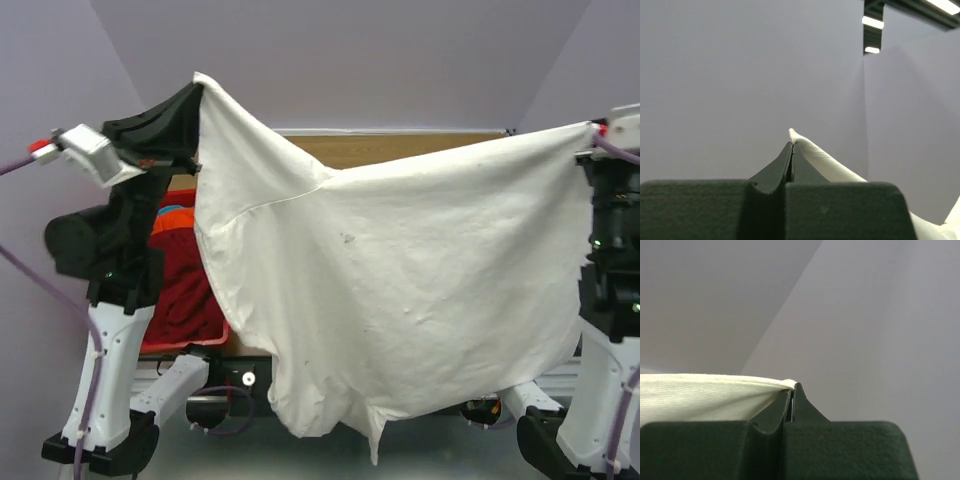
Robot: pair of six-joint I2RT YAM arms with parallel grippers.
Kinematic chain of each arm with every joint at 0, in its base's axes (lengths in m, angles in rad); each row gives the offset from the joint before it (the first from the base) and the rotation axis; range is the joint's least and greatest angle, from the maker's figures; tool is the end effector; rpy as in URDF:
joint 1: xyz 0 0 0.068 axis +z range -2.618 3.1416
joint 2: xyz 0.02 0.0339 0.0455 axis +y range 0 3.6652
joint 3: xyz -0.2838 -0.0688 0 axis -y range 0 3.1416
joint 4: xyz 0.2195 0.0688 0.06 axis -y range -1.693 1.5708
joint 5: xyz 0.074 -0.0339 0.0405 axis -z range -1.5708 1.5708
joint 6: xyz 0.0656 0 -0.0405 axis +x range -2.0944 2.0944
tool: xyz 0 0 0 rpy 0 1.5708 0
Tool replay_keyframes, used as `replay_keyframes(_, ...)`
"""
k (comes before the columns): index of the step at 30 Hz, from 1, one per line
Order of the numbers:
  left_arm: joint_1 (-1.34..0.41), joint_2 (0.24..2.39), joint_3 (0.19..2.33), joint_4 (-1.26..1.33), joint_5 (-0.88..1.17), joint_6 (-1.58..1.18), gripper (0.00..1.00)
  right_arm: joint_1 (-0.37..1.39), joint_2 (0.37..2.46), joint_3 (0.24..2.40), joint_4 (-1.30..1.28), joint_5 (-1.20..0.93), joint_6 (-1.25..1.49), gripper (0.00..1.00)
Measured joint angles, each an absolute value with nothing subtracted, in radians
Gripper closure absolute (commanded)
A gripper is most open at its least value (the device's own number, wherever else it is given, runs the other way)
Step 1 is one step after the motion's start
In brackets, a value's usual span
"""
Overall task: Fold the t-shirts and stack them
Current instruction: Flatten the tshirt out
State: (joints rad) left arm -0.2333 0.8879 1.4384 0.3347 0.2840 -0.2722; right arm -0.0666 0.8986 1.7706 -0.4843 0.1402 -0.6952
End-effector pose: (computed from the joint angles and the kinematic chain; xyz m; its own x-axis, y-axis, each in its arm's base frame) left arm 0.0768 -0.0371 0.6056 0.6193 -0.4124 -0.6681 0.5825 0.8119 0.0387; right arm 0.0664 -0.0136 0.5947 0.1648 -0.6467 -0.7448 0.3914 0.7360 -0.5524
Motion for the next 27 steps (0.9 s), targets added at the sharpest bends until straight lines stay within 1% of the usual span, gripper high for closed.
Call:
replay_keyframes(3, -0.233, 0.935, 1.306, 0.373, 0.266, -0.27, 1.0, -0.066, 0.91, 1.502, -0.434, 0.107, -0.682, 1.0)
replay_keyframes(5, -0.234, 0.991, 1.225, 0.41, 0.253, -0.27, 1.0, -0.066, 0.921, 1.368, -0.401, 0.088, -0.68, 0.99)
replay_keyframes(8, -0.233, 1.159, 1.139, 0.459, 0.236, -0.271, 1.0, -0.066, 0.998, 1.147, -0.333, 0.04, -0.665, 0.99)
replay_keyframes(11, -0.233, 1.361, 1.132, 0.48, 0.229, -0.274, 1.0, -0.066, 1.121, 1.043, -0.273, -0.006, -0.64, 1.0)
replay_keyframes(13, -0.23, 1.554, 1.18, 0.479, 0.229, -0.274, 1.0, -0.066, 1.238, 0.99, -0.171, -0.039, -0.619, 1.0)
replay_keyframes(16, -0.22, 1.811, 1.35, 0.421, 0.238, -0.274, 1.0, -0.066, 1.437, 0.98, -0.069, -0.067, -0.589, 1.0)
replay_keyframes(17, -0.214, 1.917, 1.436, 0.389, 0.243, -0.275, 1.0, -0.065, 1.496, 0.994, -0.044, -0.072, -0.583, 1.0)
replay_keyframes(19, -0.202, 2.044, 1.557, 0.323, 0.251, -0.276, 1.0, -0.065, 1.654, 1.049, 0.012, -0.074, -0.566, 1.0)
replay_keyframes(20, -0.196, 2.111, 1.627, 0.286, 0.253, -0.278, 1.0, -0.065, 1.692, 1.064, 0.022, -0.074, -0.564, 1.0)
replay_keyframes(23, -0.178, 2.199, 1.738, 0.202, 0.262, -0.278, 1.0, -0.065, 1.826, 1.134, 0.054, -0.071, -0.551, 1.0)
replay_keyframes(27, -0.158, 2.225, 1.814, 0.154, 0.274, -0.28, 1.0, -0.065, 1.893, 1.212, 0.08, -0.044, -0.54, 1.0)
